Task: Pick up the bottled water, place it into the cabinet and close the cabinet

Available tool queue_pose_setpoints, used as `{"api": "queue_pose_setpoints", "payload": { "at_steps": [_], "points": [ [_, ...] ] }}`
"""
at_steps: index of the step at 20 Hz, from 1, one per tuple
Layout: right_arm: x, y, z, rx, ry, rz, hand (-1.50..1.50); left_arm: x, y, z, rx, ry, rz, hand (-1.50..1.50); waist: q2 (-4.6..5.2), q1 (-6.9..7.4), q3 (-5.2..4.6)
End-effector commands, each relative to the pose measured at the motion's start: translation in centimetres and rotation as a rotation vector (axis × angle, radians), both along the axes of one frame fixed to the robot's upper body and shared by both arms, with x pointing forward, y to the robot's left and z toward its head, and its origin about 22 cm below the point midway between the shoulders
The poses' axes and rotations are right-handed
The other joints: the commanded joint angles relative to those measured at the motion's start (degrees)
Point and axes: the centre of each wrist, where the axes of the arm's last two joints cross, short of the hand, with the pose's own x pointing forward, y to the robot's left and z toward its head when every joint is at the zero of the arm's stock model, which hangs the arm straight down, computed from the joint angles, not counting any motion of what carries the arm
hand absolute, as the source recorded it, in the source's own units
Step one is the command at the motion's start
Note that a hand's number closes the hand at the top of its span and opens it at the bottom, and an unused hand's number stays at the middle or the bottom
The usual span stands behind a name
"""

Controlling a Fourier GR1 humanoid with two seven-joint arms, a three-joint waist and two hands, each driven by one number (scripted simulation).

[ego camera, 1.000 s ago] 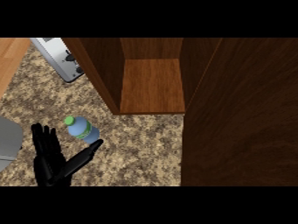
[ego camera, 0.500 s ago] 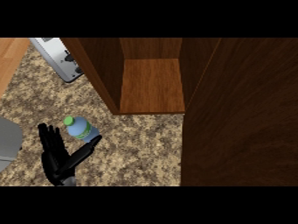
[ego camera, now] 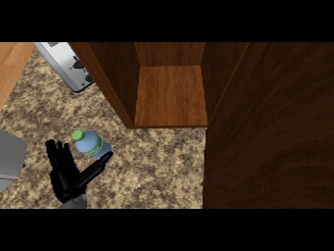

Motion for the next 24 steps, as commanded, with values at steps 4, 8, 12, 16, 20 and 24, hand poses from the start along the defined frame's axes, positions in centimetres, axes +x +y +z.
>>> {"api": "queue_pose_setpoints", "payload": {
  "at_steps": [4, 8, 12, 16, 20, 24],
  "points": [
    [-0.7, 0.2, 2.8, 0.014, -0.059, 0.027, -1.50, 1.1, -0.6, -1.0, -0.090, -0.109, -0.056, -1.50, -0.07, -0.27, 0.01],
    [-0.4, 1.0, 2.6, 0.009, -0.053, 0.011, -1.50, 2.1, -0.3, -0.9, -0.111, -0.169, -0.072, -1.50, 0.02, 0.15, 0.01],
    [-0.8, 0.1, 3.0, 0.020, -0.075, 0.029, -1.50, 2.3, -0.4, -1.5, -0.130, -0.189, -0.063, 1.50, 0.04, -0.04, 0.01],
    [-0.4, 0.6, 2.9, 0.009, -0.068, 0.015, -1.50, 4.9, -1.9, -0.4, -0.148, -0.212, -0.057, 1.50, 0.17, 0.06, 0.00],
    [-0.6, -0.1, 3.1, 0.008, -0.073, 0.012, -1.50, 4.6, -1.8, -0.4, -0.141, -0.222, -0.062, 1.50, 0.04, 0.31, 0.05],
    [-0.6, 0.4, 2.5, 0.030, -0.073, 0.015, -1.50, 4.3, 0.1, 0.1, -0.081, -0.222, -0.312, 1.50, -0.07, 0.46, 0.06]
  ]
}}
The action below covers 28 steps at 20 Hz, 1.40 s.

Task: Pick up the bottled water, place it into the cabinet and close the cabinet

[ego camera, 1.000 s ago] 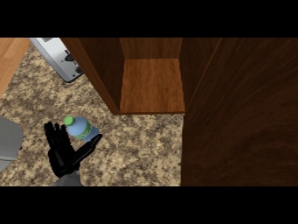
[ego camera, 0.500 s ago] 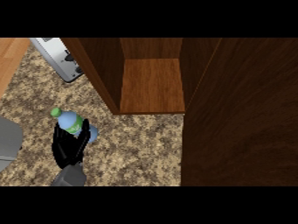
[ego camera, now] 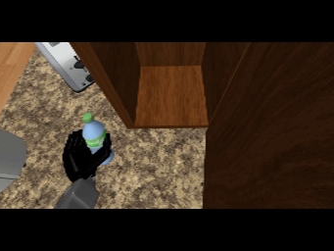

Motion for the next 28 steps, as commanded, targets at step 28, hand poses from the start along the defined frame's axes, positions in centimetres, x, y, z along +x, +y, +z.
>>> {"api": "queue_pose_setpoints", "payload": {
  "at_steps": [28],
  "points": [
    [1.1, -0.3, 1.0, 0.014, -0.066, 0.009, -1.50, -0.7, -12.1, 17.0, 0.126, -0.193, -0.690, 1.50, -0.32, 0.76, 0.11]
  ]
}}
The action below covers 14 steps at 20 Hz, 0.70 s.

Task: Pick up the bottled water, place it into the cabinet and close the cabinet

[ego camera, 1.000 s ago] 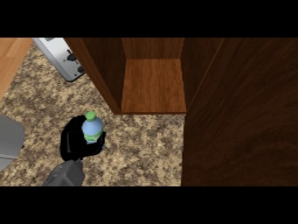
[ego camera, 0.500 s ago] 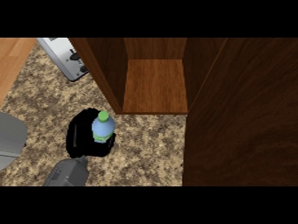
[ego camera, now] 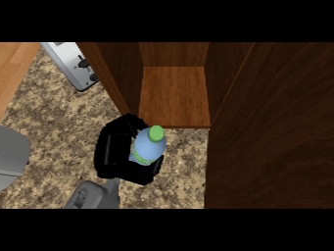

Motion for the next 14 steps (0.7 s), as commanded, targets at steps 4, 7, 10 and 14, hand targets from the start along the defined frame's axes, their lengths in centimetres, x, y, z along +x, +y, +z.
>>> {"api": "queue_pose_setpoints", "payload": {
  "at_steps": [4, 7, 10, 14],
  "points": [
    [0.8, 0.5, 2.0, 0.034, -0.058, 0.015, -1.50, -0.9, -5.1, 6.9, 0.029, -0.003, -0.025, 1.50, 0.12, -0.48, -0.01],
    [1.3, 0.9, 2.2, 0.032, -0.060, 0.012, -1.50, -1.1, -7.5, 8.9, 0.048, 0.015, 0.006, 1.50, 0.22, -0.56, -0.02],
    [1.3, -0.6, 1.0, 0.039, -0.058, -0.004, -1.50, 0.4, -8.2, 10.5, 0.076, -0.010, 0.056, 1.50, 0.24, -0.80, 0.00],
    [1.3, -0.1, 1.7, 0.020, -0.052, 0.035, -1.50, 2.4, -9.4, 11.6, 0.074, 0.003, 0.090, 1.50, 0.37, -1.33, -0.05]
  ]
}}
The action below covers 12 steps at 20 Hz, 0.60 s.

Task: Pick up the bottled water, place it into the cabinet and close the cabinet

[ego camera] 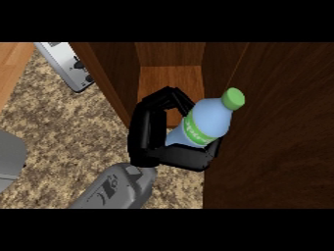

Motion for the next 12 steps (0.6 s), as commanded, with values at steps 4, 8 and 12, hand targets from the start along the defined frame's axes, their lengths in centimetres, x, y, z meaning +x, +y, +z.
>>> {"api": "queue_pose_setpoints", "payload": {
  "at_steps": [4, 8, 12],
  "points": [
    [-0.2, 0.4, 3.1, 0.021, -0.069, 0.010, -1.50, 3.6, -1.9, 3.0, 0.051, -0.014, 0.092, 1.50, 0.19, -0.33, -0.02],
    [0.2, 0.9, 2.7, 0.036, -0.067, -0.014, -1.50, 4.8, -2.0, 0.9, 0.116, 0.019, 0.122, 1.50, 0.25, -0.40, -0.04],
    [-0.4, -0.9, 2.6, -0.001, -0.062, -0.005, -1.50, 7.0, -1.4, 0.5, 0.157, 0.019, 0.135, 1.50, 0.22, -0.43, -0.03]
  ]
}}
